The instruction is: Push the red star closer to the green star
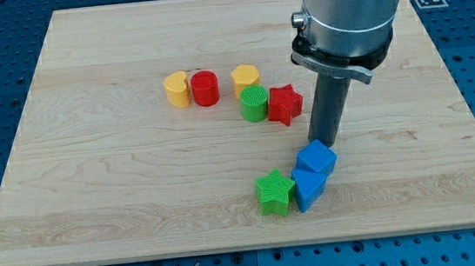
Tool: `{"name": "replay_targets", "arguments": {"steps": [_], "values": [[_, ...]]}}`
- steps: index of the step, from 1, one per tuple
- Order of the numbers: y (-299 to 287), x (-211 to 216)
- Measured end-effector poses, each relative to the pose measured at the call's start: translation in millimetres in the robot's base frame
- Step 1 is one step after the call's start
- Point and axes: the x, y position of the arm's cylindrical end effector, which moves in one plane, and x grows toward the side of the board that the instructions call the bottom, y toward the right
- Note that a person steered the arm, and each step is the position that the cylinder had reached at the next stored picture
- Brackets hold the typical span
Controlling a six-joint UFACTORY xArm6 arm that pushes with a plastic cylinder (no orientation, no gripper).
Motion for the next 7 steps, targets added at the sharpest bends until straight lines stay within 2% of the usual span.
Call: {"name": "replay_targets", "arguments": {"steps": [1, 3, 4, 5, 6, 7], "values": [[-0.4, -0.6], [37.7, -73.4], [3.0, -82.3], [-42.1, -62.4], [-51.2, -51.0], [-51.2, -64.3]]}}
